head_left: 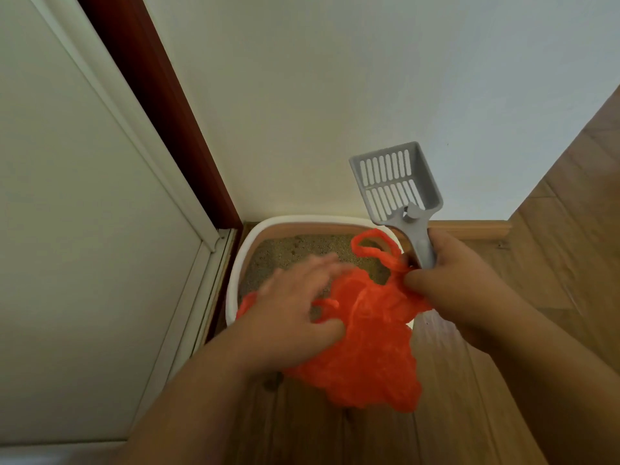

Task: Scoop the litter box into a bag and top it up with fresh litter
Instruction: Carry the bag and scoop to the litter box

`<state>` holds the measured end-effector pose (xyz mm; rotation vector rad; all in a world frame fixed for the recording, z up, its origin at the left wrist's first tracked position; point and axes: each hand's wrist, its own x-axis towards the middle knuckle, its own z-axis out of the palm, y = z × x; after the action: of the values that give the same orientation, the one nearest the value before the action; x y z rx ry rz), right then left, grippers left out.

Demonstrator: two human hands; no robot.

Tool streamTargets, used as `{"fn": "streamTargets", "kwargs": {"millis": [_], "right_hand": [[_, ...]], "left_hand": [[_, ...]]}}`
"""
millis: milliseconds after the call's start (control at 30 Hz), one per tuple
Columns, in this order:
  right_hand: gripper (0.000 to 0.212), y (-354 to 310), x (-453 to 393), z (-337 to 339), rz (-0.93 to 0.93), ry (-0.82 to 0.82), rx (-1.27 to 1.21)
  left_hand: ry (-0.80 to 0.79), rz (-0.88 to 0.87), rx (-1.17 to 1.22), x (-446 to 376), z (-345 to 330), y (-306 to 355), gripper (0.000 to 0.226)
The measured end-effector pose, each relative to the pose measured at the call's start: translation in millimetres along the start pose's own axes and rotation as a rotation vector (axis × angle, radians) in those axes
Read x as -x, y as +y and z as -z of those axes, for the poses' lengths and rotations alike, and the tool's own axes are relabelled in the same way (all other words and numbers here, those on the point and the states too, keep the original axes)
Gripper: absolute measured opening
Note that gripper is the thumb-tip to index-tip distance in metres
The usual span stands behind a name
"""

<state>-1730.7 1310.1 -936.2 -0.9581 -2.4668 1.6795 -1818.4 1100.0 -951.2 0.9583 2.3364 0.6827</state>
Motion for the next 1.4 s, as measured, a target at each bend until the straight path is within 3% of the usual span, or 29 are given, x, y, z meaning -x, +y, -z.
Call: {"fn": "streamTargets", "kwargs": {"millis": [100,200,300,367,600,733,833,967,1100,1167,1267,1400], "right_hand": [[0.032,-1.0,0.1,-1.9,-0.019,-0.021,-0.035],[0.029,-0.8,-1.3,-1.8,-0.049,-0.036,-0.097],[0.028,-0.3,-2.5,-1.1,-0.056,-0.015,-0.069],[0.025,0.1,-3.4,-0.3,-0.044,0.021,-0.053],[0.010,-7.9,3.8,-6.3,0.142,0.055,0.293],[0.020,-23.2,12.2,-9.4,0.305,0.008,0.509],[0.026,-39.1,13.2,-1.2,0.326,-0.117,0.641],[0.021,-45.9,-3.6,16.2,0.262,-0.397,0.630],[0.025,-17.6,-25.1,17.3,0.074,-0.645,0.127],[0.025,4.3,-35.5,8.5,0.048,-0.644,0.027],[0.032,35.2,-46.8,-10.4,0.060,-0.645,0.084],[0.033,72.0,-53.2,-27.1,-0.028,-0.732,-0.040]], "left_hand": [[-0.129,-0.025,0.222,1.2,-17.7,10.1,0.067],[-0.091,0.052,0.092,-2.3,-33.1,14.4,0.066],[0.021,0.026,-0.037,-7.8,-36.2,12.5,0.021],[0.035,0.019,-0.022,-10.4,-35.4,12.2,0.004],[-0.024,0.071,0.406,-11.1,-36.4,14.7,0.020],[-0.091,0.077,0.617,-7.6,-32.9,22.8,0.025],[-0.117,0.059,0.672,-3.3,-27.8,26.4,0.023],[0.021,-0.081,0.342,-7.1,-17.9,20.6,0.023],[0.200,-0.178,0.110,-14.5,-21.5,-3.7,0.015],[0.242,-0.186,0.053,-18.3,-29.6,-19.8,0.014],[0.278,-0.218,-0.024,-22.8,-43.1,-40.2,0.012],[0.167,-0.305,-0.175,-22.5,-50.9,-59.6,0.013]]}}
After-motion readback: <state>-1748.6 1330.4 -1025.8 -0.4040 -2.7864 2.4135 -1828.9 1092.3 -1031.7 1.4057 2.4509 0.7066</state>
